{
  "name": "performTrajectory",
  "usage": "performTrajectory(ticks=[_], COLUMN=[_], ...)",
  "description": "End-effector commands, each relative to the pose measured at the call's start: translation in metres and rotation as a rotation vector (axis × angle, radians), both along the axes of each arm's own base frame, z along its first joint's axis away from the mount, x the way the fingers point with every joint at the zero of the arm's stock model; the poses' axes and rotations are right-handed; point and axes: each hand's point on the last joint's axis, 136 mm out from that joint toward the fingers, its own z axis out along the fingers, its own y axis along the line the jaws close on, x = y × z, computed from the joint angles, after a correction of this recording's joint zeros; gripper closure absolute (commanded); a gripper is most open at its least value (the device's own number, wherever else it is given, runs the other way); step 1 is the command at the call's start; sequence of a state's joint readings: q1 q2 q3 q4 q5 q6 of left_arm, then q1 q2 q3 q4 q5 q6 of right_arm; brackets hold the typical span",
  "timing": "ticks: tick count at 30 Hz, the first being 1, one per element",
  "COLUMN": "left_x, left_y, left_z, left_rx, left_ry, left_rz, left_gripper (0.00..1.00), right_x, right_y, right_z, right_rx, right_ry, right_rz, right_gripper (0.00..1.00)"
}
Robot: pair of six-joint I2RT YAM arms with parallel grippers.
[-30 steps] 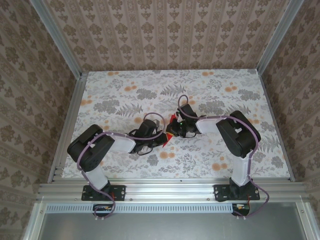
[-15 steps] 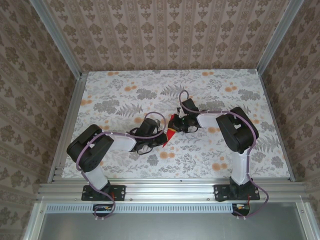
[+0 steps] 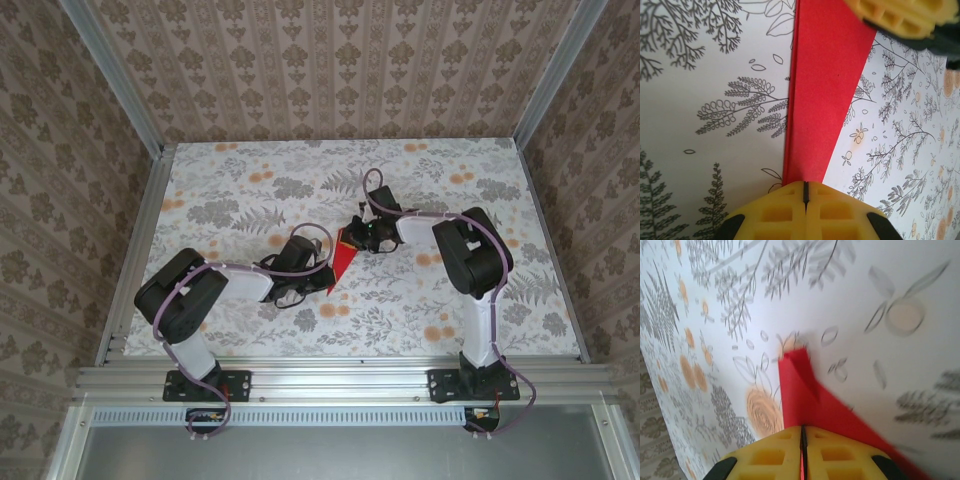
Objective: Fold a paper plane with a square sheet of paper (pick it up from the middle)
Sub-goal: Fold the wing for the fifth time at the center of the table.
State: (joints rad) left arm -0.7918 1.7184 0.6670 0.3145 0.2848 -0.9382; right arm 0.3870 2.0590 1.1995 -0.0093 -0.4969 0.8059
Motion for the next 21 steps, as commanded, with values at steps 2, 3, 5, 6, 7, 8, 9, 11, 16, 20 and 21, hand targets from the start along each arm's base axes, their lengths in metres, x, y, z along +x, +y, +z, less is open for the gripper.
performTrajectory(ticks=[2,3,5,6,7,8,9,11,16,20,21], left_x=[-0.081,-0.081,-0.079,-0.078,-0.077,-0.076,-0.075,-0.073,-0.068,-0.068,-0.069], left_y=[0.057,0.057,0.055,0.055,0.054,0.055,0.055,0.054,0.050,0.051,0.051], left_z=[-0.076,-0.076,-0.075,-0.074,-0.073,-0.073,-0.073,-0.073,-0.072,-0.074,-0.074], left_rx=[0.284,0.284,0.282,0.281,0.285,0.288,0.289,0.291,0.276,0.279,0.279], left_ry=[0.314,0.313,0.307,0.304,0.301,0.301,0.297,0.288,0.269,0.272,0.273], left_rz=[-0.083,-0.084,-0.083,-0.083,-0.081,-0.077,-0.075,-0.069,-0.070,-0.068,-0.068], left_gripper=[1.00,1.00,1.00,1.00,1.00,1.00,1.00,1.00,1.00,1.00,1.00], right_x=[0.017,0.018,0.022,0.022,0.022,0.020,0.018,0.011,-0.023,-0.041,-0.044], right_y=[-0.015,-0.016,-0.017,-0.017,-0.017,-0.016,-0.015,-0.015,-0.002,0.008,0.011], right_z=[-0.015,-0.015,-0.008,-0.002,0.007,0.016,0.029,0.052,0.077,0.060,0.054], right_rx=[-0.076,-0.076,-0.073,-0.069,-0.065,-0.059,-0.048,-0.023,-0.004,-0.026,-0.031], right_ry=[-0.021,-0.019,-0.031,-0.043,-0.054,-0.068,-0.090,-0.127,-0.149,-0.096,-0.085], right_rz=[-0.037,-0.037,-0.039,-0.035,-0.030,-0.022,-0.015,0.000,0.065,0.082,0.083], right_gripper=[0.88,0.88,0.88,0.88,0.88,0.88,0.88,0.88,0.88,0.88,0.89])
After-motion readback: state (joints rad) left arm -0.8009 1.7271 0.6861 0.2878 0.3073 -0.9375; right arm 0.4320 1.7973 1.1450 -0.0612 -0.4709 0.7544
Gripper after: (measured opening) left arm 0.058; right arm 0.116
